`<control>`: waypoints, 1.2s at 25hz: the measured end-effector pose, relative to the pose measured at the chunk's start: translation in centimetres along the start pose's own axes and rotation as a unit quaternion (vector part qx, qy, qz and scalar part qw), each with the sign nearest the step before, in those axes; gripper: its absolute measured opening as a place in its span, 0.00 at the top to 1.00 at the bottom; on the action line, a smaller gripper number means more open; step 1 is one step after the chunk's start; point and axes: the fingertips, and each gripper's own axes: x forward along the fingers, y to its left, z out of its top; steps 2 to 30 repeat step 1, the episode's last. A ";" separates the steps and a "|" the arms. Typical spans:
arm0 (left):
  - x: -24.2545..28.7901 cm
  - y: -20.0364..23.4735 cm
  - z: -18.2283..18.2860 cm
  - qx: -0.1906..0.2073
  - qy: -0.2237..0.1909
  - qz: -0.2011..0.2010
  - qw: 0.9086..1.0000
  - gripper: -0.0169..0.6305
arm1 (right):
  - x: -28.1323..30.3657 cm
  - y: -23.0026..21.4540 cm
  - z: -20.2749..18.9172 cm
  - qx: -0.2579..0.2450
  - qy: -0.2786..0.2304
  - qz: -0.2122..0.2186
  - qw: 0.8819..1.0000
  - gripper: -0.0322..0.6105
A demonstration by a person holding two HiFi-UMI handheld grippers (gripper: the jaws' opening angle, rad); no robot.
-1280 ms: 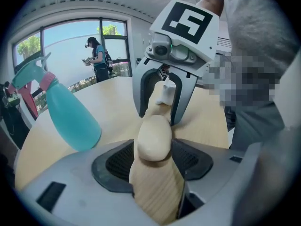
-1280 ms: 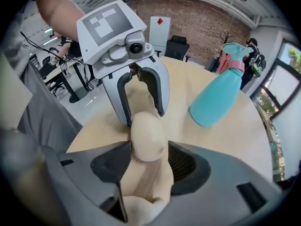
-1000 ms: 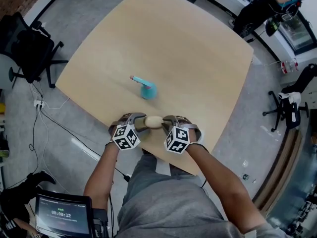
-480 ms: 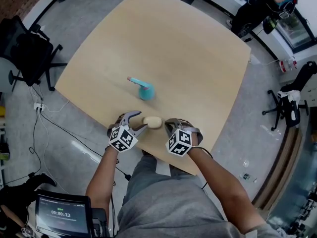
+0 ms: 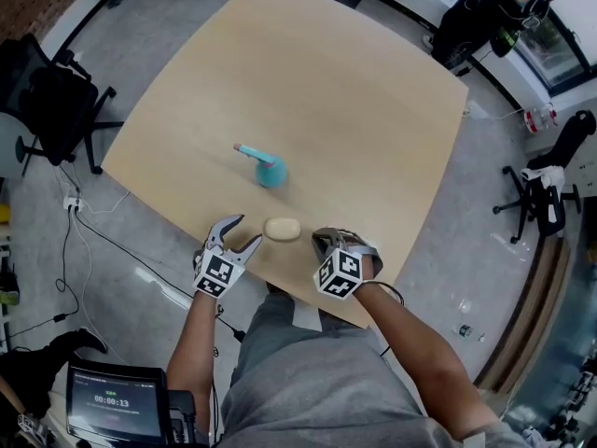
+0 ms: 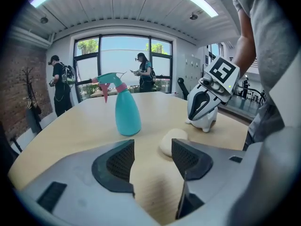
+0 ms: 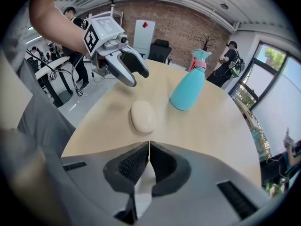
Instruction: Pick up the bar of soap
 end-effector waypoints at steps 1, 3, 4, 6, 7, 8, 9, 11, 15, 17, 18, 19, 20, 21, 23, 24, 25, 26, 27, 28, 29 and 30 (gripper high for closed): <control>-0.4 0.1 0.0 -0.007 -0.002 0.005 1.000 0.59 | -0.2 0.1 -0.1 0.001 0.000 -0.001 1.000 0.93; -0.4 0.1 0.0 -0.007 -0.002 0.005 1.000 0.59 | -0.2 0.1 -0.1 0.001 0.000 -0.001 1.000 0.93; -0.4 0.1 0.0 -0.007 -0.002 0.005 1.000 0.59 | -0.2 0.1 -0.1 0.001 0.000 -0.001 1.000 0.93; -0.4 0.1 0.0 -0.007 -0.002 0.005 1.000 0.59 | -0.2 0.1 -0.1 0.001 0.000 -0.001 1.000 0.93; -0.4 0.1 0.0 -0.007 -0.002 0.005 1.000 0.59 | -0.2 0.1 -0.1 0.001 0.000 -0.001 1.000 0.93; -0.4 0.1 0.0 -0.007 -0.002 0.005 1.000 0.59 | -0.2 0.1 -0.1 0.001 0.000 -0.001 1.000 0.93; -0.4 0.1 0.0 -0.007 -0.002 0.005 1.000 0.59 | -0.2 0.1 -0.1 0.001 0.000 -0.001 1.000 0.93; -0.4 0.1 0.0 -0.007 -0.002 0.005 1.000 0.59 | -0.2 0.1 -0.1 0.001 0.000 -0.001 1.000 0.93; -0.4 0.1 0.0 -0.007 -0.002 0.005 1.000 0.59 | -0.2 0.1 -0.1 0.001 0.000 -0.001 1.000 0.93; -0.4 0.1 0.0 -0.007 -0.002 0.005 1.000 0.59 | -0.2 0.1 -0.1 0.001 0.000 -0.001 1.000 0.93; -0.4 0.1 0.0 -0.007 -0.002 0.005 1.000 0.59 | -0.2 0.1 -0.1 0.001 0.000 -0.001 1.000 0.93; -0.4 0.1 0.0 -0.007 -0.002 0.005 1.000 0.59 | -0.2 0.1 -0.1 0.001 0.000 -0.001 1.000 0.93; -0.4 0.1 0.0 -0.007 -0.002 0.005 1.000 0.59 | -0.2 0.1 -0.1 0.001 0.000 -0.001 1.000 0.93; -0.4 0.1 0.0 -0.007 -0.002 0.005 1.000 0.59 | -0.2 0.1 -0.1 0.001 0.000 -0.001 1.000 0.93; -0.4 0.1 0.0 -0.007 -0.002 0.005 1.000 0.59 | -0.2 0.1 -0.1 0.001 0.000 -0.001 1.000 0.93; -0.4 0.1 0.0 -0.007 -0.002 0.005 1.000 0.59 | -0.2 0.1 -0.1 0.001 0.000 -0.001 1.000 0.93; -0.4 0.1 0.0 -0.007 -0.002 0.005 1.000 0.59 | -0.2 0.1 -0.1 0.001 0.000 -0.001 1.000 0.93; -0.4 0.1 0.0 -0.007 -0.002 0.005 1.000 0.59 | -0.2 0.1 -0.1 0.001 0.000 -0.001 1.000 0.93; -0.4 0.1 0.0 -0.007 -0.002 0.005 1.000 0.59 | -0.2 0.1 -0.1 0.001 0.000 -0.001 1.000 0.93; -0.4 0.1 0.0 -0.007 -0.002 0.005 1.000 0.59 | -0.2 0.1 -0.1 0.001 0.000 -0.001 1.000 0.93; -0.4 0.1 0.0 -0.007 -0.002 0.005 1.000 0.59 | -0.2 0.1 -0.1 0.001 0.000 -0.001 1.000 0.93; -0.4 0.1 0.0 -0.007 -0.002 0.005 1.000 0.59 | -0.2 0.1 -0.1 0.001 0.000 -0.001 1.000 0.93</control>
